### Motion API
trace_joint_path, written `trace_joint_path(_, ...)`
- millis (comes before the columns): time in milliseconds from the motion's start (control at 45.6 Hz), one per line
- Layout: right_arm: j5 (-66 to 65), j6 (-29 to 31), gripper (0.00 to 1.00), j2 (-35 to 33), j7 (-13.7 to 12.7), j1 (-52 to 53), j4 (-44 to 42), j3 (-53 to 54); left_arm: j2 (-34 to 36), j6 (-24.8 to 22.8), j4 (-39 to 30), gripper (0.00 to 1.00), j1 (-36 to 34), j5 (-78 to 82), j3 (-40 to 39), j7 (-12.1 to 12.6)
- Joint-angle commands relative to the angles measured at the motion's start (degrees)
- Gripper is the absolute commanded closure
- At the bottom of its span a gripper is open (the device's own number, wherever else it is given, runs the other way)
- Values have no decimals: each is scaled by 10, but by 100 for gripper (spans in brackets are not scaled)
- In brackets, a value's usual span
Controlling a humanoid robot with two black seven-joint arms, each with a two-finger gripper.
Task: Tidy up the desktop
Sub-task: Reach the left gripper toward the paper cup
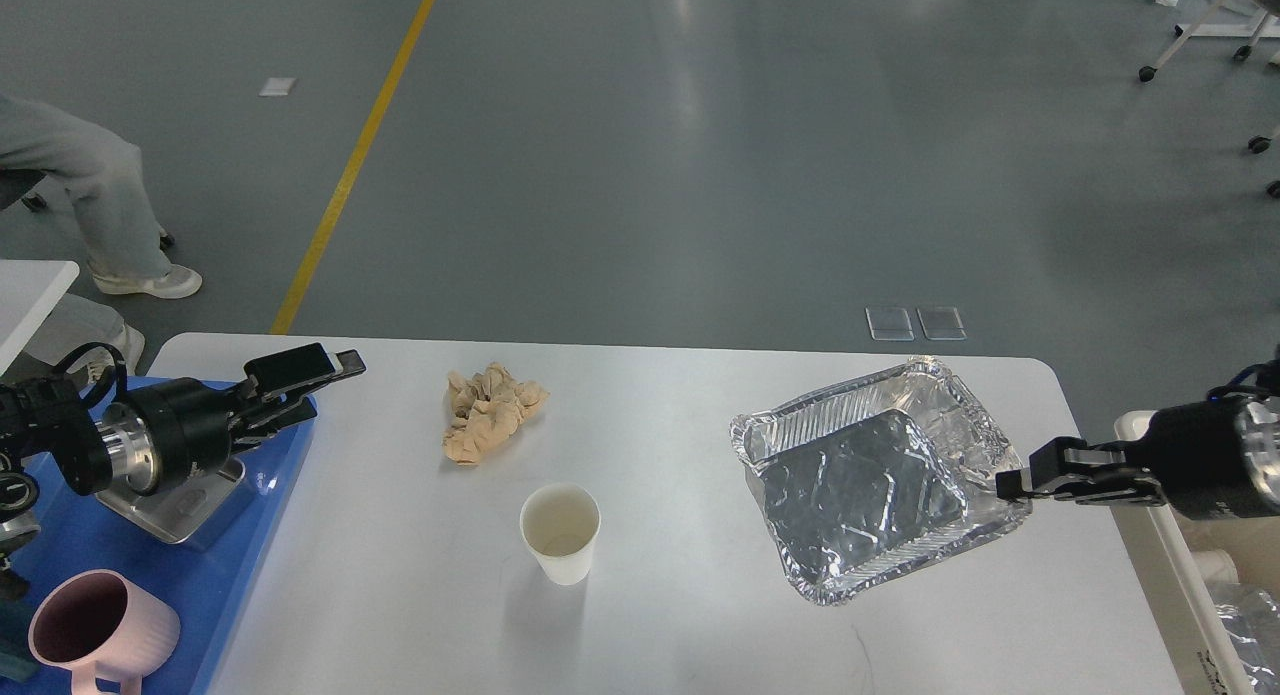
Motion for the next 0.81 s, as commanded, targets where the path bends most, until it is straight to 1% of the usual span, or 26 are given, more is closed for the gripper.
trace_joint_path(0, 0, -3, 100, 0, 0, 0, 0, 5, 56, -27, -22, 5, -14, 6, 2, -2)
trace_joint_path(131, 0, -5, 100, 1, 1, 0, 0, 8, 86, -62, -47, 5, -33, 7, 1, 0)
trace_joint_path(285, 0, -5, 100, 2, 2, 0, 0, 8, 138, -77, -94, 5, -45, 9, -1, 0)
trace_joint_path(373, 0, -6, 100, 3, 1, 0, 0, 8, 156, -105, -116, 5, -56, 9, -1, 1)
trace_joint_path(570, 0, -10, 100, 6, 1, 0, 0, 8, 193, -182, -122, 5, -62, 19, -4, 1)
trace_joint_path(701, 0, -10, 100, 6, 2, -1, 0, 8, 218, -204, -122, 5, -72, 32, -8, 1)
trace_joint_path(789, 0, -10, 100, 6, 1, -1, 0, 8, 218, -213, -122, 5, -79, 32, -7, 1)
